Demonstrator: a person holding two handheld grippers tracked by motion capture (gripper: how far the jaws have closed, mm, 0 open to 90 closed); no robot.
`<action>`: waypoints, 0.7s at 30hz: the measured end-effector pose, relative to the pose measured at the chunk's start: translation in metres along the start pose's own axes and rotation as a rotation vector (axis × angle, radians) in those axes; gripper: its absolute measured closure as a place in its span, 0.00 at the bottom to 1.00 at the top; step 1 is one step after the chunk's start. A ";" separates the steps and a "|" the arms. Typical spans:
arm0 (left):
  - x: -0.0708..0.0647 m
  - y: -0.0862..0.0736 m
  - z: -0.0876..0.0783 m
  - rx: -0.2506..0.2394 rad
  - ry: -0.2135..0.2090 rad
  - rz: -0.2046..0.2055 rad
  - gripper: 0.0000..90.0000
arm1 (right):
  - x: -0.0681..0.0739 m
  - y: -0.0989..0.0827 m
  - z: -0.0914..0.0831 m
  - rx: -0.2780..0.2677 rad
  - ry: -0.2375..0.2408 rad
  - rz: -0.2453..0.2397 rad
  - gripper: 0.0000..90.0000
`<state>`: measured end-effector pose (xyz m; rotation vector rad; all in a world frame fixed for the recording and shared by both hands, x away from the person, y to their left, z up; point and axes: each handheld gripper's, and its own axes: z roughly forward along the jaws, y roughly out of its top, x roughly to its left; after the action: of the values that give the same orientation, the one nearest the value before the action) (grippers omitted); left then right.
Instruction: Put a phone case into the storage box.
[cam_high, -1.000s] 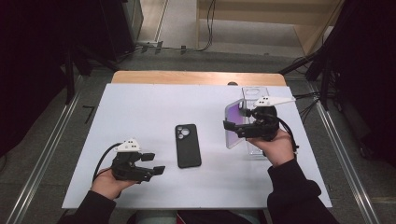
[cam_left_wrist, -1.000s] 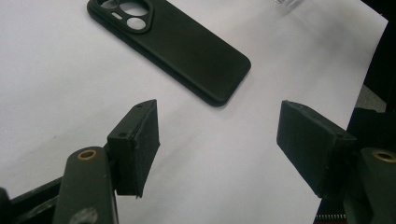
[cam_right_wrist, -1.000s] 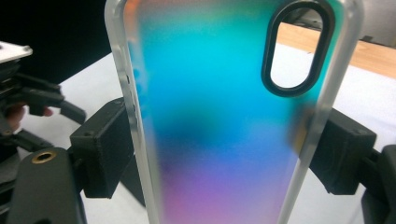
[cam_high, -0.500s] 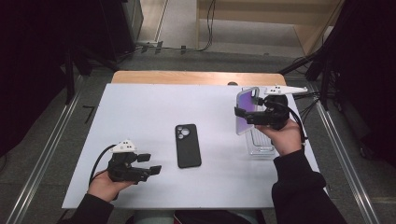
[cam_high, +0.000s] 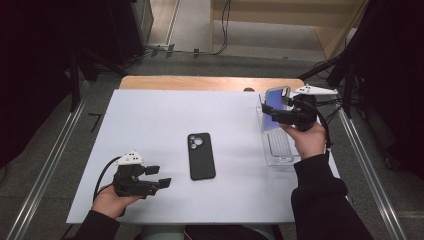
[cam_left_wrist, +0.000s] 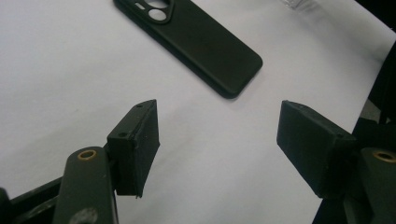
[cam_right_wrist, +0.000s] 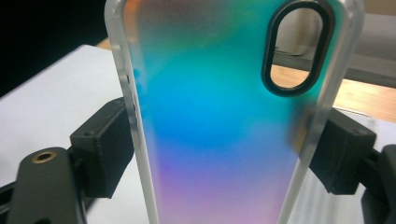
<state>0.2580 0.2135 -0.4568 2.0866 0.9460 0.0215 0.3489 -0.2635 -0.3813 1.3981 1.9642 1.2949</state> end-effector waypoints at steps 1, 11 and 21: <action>0.000 0.000 0.000 0.005 0.003 0.002 0.34 | -0.002 -0.001 0.001 -0.007 -0.007 0.003 0.18; -0.001 0.000 0.000 -0.001 -0.004 0.001 0.34 | -0.030 0.000 0.010 -0.017 -0.099 0.054 0.18; 0.000 0.000 0.001 -0.008 0.003 0.000 0.34 | -0.050 -0.004 0.035 -0.017 -0.161 0.088 0.18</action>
<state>0.2584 0.2132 -0.4579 2.0798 0.9465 0.0276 0.3941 -0.2928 -0.4111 1.5449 1.8005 1.1928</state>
